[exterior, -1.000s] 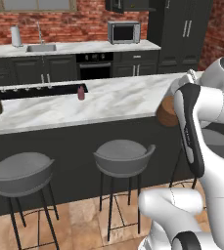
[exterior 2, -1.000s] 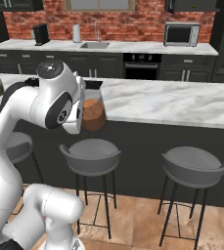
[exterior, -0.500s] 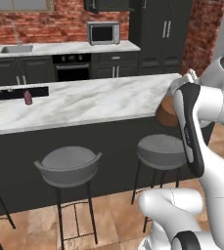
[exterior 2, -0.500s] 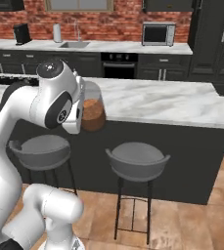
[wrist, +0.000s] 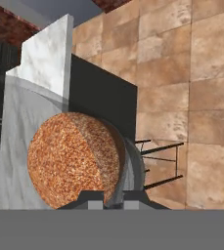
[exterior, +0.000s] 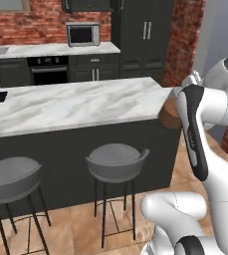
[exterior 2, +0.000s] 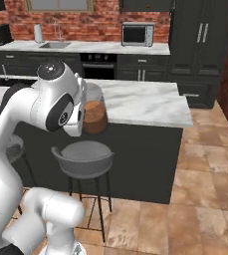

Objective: Pick the jar and jar from the dining table and place them in the open cabinet. Close the cabinet after placing the objects.

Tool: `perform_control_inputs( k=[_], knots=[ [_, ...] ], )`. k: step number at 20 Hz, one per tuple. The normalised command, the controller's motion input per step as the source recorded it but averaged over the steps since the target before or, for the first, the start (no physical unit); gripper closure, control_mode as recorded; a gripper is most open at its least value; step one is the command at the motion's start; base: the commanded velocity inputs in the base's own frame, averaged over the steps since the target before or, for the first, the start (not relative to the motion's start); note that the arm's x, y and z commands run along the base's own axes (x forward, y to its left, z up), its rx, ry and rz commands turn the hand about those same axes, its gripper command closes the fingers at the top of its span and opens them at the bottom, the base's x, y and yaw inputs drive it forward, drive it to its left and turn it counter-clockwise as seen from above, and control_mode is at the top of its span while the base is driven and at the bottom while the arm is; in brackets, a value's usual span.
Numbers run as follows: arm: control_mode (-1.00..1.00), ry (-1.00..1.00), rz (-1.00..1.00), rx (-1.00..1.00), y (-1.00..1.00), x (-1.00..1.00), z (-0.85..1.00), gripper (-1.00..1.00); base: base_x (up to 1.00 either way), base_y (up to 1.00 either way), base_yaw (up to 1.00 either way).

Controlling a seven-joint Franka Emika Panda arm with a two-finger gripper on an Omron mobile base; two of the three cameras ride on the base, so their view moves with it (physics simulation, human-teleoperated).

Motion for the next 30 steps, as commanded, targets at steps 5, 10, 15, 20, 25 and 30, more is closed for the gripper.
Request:
perform_control_inputs(
  k=[5, 10, 15, 20, 25, 30],
  knots=[
    [1.0, 0.0, 0.0, 0.0, 0.0, 0.0, 0.0, 1.0, 0.1, -0.98, 0.0],
    [1.0, 0.0, 0.0, 0.0, 0.0, 0.0, 0.0, 1.0, 0.26, -0.86, 0.0],
    [1.0, 0.0, 0.0, 0.0, 0.0, 0.0, 0.0, 1.0, 0.47, -0.68, 0.07],
    [1.0, 0.0, 0.0, 0.0, 0.0, 0.0, 0.0, 1.0, 0.8, -0.53, 0.21],
    [1.0, 0.0, 0.0, 0.0, 0.0, 0.0, 0.0, 1.0, 0.93, -0.38, 0.27],
    [1.0, 0.0, 0.0, 0.0, 0.0, 0.0, 0.0, 1.0, 0.29, -0.15, 0.13]
  ],
)
